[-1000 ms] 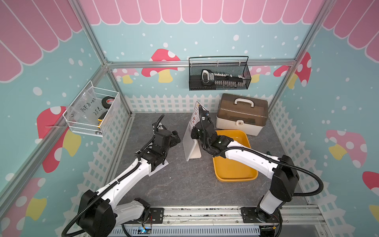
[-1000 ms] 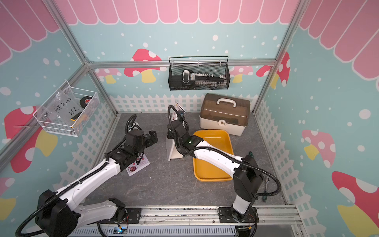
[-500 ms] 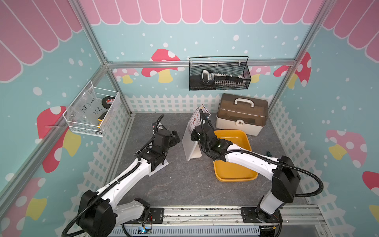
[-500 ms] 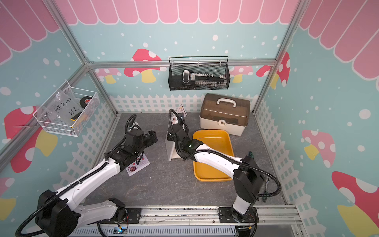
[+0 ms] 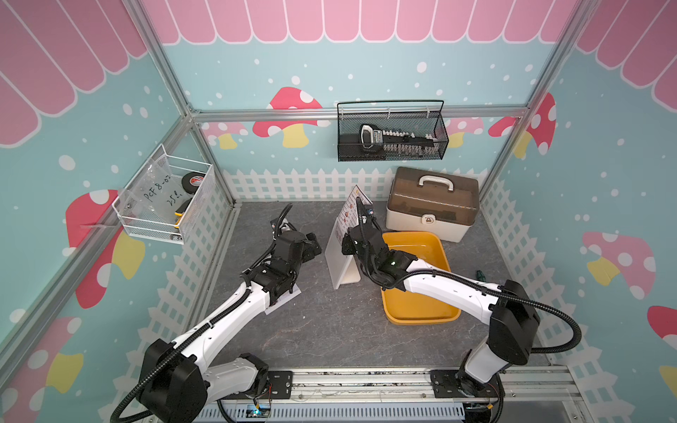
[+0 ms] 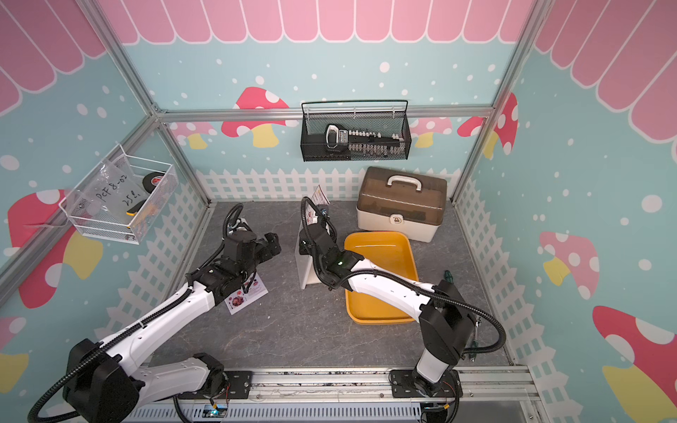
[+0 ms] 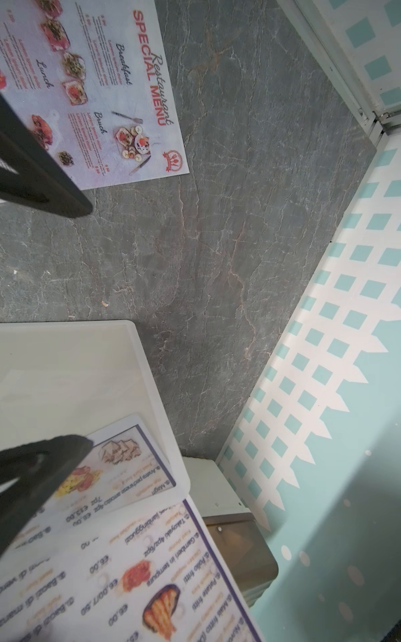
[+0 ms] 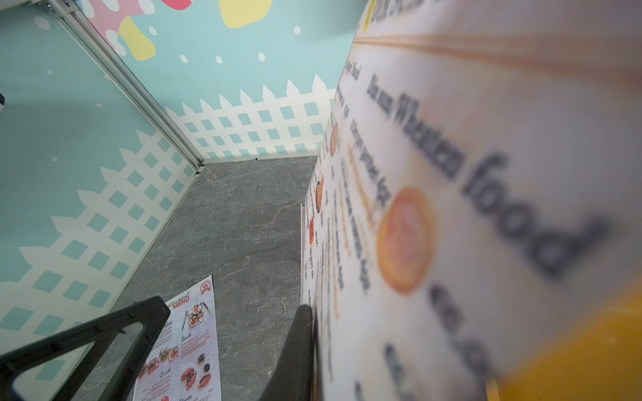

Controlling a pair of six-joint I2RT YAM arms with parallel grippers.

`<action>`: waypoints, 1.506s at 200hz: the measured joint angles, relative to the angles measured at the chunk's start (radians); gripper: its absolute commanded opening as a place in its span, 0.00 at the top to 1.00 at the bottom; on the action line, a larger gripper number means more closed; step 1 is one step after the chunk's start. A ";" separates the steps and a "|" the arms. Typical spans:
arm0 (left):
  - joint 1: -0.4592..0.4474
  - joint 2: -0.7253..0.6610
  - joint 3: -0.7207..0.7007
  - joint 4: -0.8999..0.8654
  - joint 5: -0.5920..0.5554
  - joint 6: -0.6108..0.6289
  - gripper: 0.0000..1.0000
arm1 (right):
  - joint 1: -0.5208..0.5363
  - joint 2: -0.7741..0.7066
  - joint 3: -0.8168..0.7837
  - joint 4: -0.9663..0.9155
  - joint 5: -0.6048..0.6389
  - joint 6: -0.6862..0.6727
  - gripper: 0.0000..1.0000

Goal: Replace the menus in the menu holders
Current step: Insert the menu into the menu holder.

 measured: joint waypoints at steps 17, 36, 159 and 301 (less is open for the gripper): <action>0.000 0.000 0.000 0.000 0.000 0.000 0.02 | 0.000 0.000 -0.004 -0.003 -0.002 0.000 0.93; 0.000 0.000 0.000 0.000 0.000 0.000 0.02 | 0.000 0.000 -0.004 -0.003 -0.002 0.000 0.94; 0.000 0.000 0.000 0.005 -0.006 0.000 0.02 | 0.026 0.000 -0.063 0.077 0.035 -0.013 0.88; 0.000 0.000 0.000 0.007 -0.007 0.000 0.02 | -0.002 -0.036 -0.032 0.020 0.012 -0.108 0.51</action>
